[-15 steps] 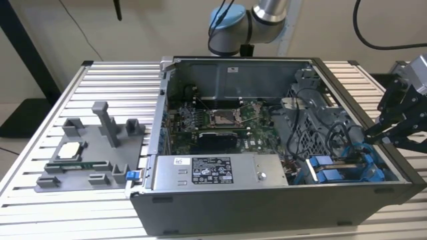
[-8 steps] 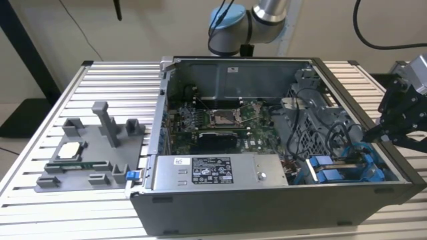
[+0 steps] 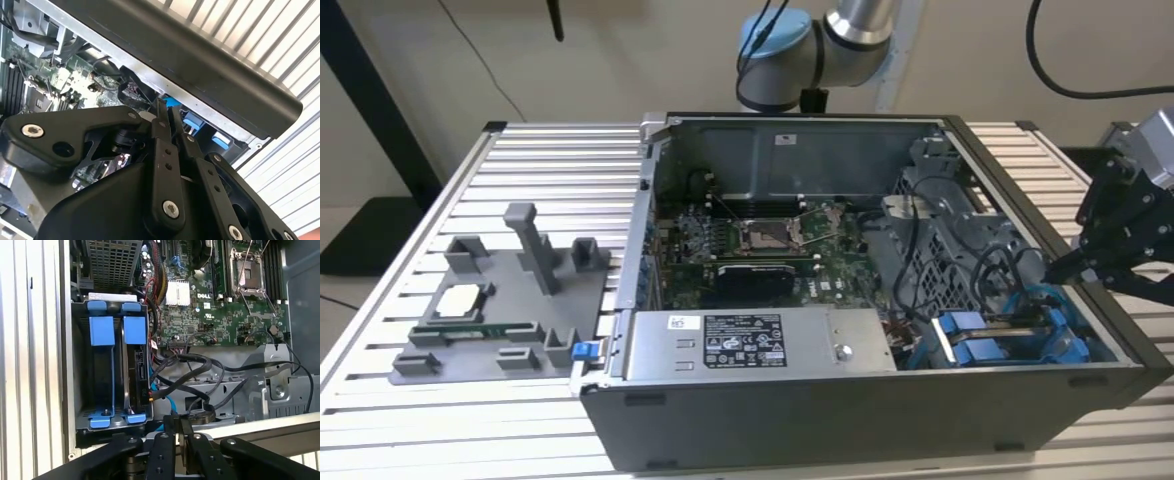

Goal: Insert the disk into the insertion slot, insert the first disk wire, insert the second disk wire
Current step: 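Insert the second disk wire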

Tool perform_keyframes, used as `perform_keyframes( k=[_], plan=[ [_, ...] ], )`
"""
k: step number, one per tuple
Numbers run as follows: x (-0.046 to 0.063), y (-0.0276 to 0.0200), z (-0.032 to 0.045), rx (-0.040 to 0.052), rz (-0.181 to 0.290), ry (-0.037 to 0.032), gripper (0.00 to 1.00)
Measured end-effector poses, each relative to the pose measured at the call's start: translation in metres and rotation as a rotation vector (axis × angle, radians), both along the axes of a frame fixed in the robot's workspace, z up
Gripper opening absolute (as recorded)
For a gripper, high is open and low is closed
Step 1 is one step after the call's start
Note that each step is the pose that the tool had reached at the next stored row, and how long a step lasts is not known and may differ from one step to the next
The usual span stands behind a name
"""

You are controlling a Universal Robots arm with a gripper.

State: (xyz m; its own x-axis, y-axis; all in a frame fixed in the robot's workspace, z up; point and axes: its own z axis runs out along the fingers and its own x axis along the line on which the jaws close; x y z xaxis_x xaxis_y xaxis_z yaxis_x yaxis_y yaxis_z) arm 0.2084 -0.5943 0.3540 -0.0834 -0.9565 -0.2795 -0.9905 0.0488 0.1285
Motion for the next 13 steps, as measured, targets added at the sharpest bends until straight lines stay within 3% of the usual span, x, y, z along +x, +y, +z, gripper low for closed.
perform_keyframes(
  k=[13],
  plan=[
    [-0.010,0.0003,0.0128,-0.0001,0.000,0.0030,0.00]
  ],
)
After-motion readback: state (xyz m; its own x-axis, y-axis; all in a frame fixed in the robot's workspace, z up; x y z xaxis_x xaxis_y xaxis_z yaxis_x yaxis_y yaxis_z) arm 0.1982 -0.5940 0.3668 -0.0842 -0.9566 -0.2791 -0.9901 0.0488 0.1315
